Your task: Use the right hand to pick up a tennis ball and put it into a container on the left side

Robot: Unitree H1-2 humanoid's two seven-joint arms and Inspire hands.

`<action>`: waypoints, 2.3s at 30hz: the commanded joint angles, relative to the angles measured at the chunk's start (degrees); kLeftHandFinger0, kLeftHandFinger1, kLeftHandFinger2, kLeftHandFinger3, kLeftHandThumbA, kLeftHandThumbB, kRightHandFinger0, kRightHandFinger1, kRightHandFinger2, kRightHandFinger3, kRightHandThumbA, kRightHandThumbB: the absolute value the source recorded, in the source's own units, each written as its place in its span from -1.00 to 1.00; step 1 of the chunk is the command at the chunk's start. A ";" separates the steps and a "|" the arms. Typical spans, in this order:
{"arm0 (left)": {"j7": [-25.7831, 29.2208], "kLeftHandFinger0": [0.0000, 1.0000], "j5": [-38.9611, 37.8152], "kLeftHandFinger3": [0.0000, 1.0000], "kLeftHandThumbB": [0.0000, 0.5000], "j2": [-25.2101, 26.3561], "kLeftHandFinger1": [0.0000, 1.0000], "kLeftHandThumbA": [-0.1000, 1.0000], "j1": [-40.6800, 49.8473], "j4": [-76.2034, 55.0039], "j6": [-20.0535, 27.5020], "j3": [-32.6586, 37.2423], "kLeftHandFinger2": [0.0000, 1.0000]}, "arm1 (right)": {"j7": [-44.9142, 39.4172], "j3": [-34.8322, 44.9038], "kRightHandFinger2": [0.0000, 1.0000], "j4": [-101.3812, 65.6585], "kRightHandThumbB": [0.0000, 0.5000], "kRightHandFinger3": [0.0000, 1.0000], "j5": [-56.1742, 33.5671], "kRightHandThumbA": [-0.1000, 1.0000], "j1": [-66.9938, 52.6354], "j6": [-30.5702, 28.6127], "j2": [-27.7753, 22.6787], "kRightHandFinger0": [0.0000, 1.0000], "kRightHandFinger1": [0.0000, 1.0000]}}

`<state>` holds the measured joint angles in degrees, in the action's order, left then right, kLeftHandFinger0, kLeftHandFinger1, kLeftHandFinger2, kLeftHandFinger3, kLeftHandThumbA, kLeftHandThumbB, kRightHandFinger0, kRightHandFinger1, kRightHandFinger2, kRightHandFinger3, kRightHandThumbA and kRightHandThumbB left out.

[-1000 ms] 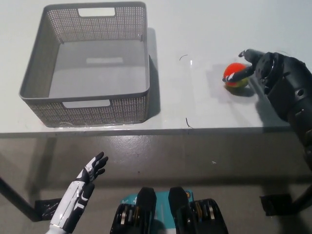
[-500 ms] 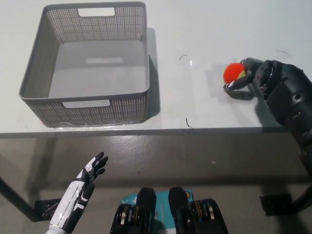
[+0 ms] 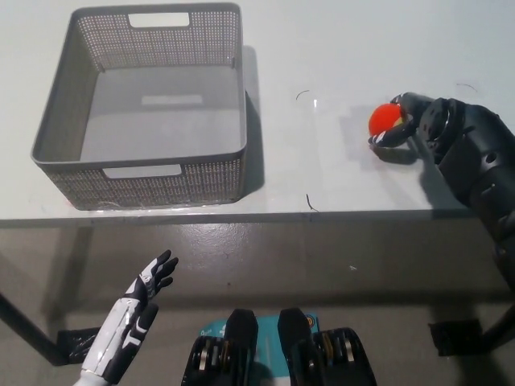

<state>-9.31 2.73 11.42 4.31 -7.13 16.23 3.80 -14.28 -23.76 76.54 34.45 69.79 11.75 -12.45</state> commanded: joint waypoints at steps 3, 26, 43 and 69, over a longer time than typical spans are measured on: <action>-0.56 1.00 -0.80 1.00 0.08 0.93 1.00 0.98 -0.49 -1.03 2.42 -0.20 1.00 | 16.31 2.01 -0.50 -1.07 -0.03 -0.25 -2.04 -1.00 2.20 -7.21 -0.25 -0.93 -0.81; -0.27 1.00 -0.92 1.00 0.05 1.05 1.00 0.98 -0.01 -0.69 2.74 -0.84 1.00 | 28.26 13.10 0.60 -9.07 -0.42 0.84 -10.05 -1.00 0.41 -20.97 1.20 -1.00 -0.17; -0.35 1.00 -0.27 1.00 0.10 0.85 1.00 1.00 1.11 -0.74 2.48 -0.32 1.00 | 22.37 9.26 0.66 -38.55 -0.32 0.83 -7.69 -1.00 -1.17 -13.23 9.65 -0.96 0.00; -1.53 1.00 -0.06 1.00 0.16 1.21 1.00 1.00 -0.37 0.48 2.48 1.01 1.00 | 29.92 -2.14 0.38 -0.71 -0.13 0.38 -4.00 -1.00 9.18 -16.66 25.77 -0.99 -0.24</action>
<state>-10.23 2.81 11.76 4.61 -6.18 17.15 4.73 12.17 -24.87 75.00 29.07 73.98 -2.56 12.94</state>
